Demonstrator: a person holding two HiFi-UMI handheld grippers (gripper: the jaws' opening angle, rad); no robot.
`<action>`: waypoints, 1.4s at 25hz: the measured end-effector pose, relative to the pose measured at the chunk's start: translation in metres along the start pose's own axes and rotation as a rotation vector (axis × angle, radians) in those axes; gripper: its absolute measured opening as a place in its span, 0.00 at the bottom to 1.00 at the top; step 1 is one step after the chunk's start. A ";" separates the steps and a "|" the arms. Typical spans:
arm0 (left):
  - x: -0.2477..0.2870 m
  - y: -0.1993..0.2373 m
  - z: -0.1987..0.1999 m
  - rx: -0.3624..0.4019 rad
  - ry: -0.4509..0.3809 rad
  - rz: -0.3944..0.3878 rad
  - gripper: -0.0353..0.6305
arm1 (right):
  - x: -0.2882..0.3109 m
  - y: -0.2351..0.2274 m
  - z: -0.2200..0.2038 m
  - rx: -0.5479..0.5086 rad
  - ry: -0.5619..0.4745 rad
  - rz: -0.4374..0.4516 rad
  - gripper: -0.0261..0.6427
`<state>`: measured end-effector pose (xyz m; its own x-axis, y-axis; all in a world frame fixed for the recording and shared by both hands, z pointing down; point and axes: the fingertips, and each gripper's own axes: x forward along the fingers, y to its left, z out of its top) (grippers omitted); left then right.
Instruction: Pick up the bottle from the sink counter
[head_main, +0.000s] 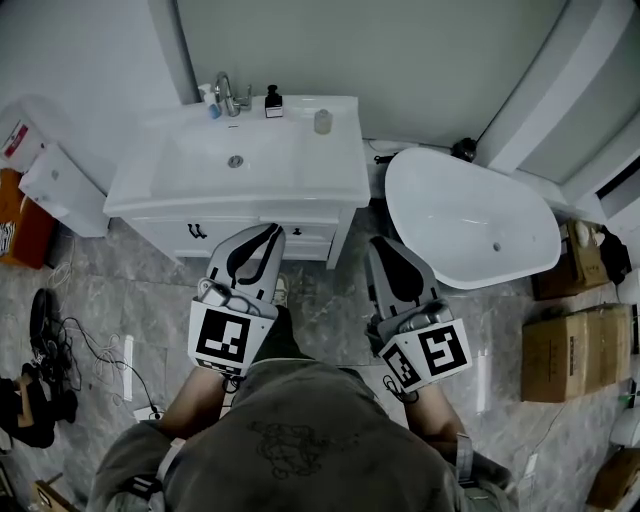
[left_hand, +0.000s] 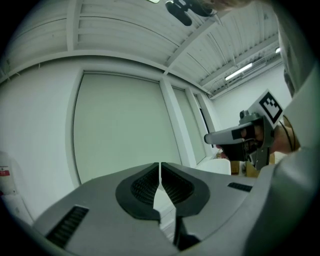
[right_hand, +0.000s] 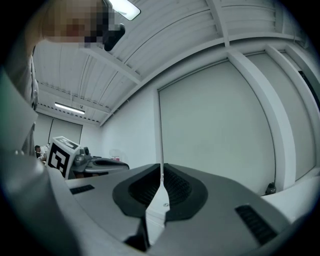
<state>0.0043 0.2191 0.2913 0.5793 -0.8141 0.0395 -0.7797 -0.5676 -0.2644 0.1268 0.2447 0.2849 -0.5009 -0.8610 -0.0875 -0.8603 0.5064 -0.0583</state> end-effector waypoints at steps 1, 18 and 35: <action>0.004 0.002 -0.004 0.013 0.004 0.000 0.09 | 0.003 0.001 0.000 -0.005 -0.003 0.008 0.09; 0.111 0.097 -0.028 -0.021 0.009 -0.056 0.09 | 0.140 -0.051 -0.021 0.003 0.052 -0.036 0.09; 0.252 0.256 -0.076 -0.042 0.083 -0.152 0.09 | 0.356 -0.120 -0.029 -0.006 0.116 -0.118 0.10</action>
<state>-0.0674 -0.1402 0.3072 0.6713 -0.7247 0.1555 -0.6946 -0.6883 -0.2092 0.0489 -0.1237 0.2896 -0.4038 -0.9142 0.0353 -0.9141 0.4017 -0.0550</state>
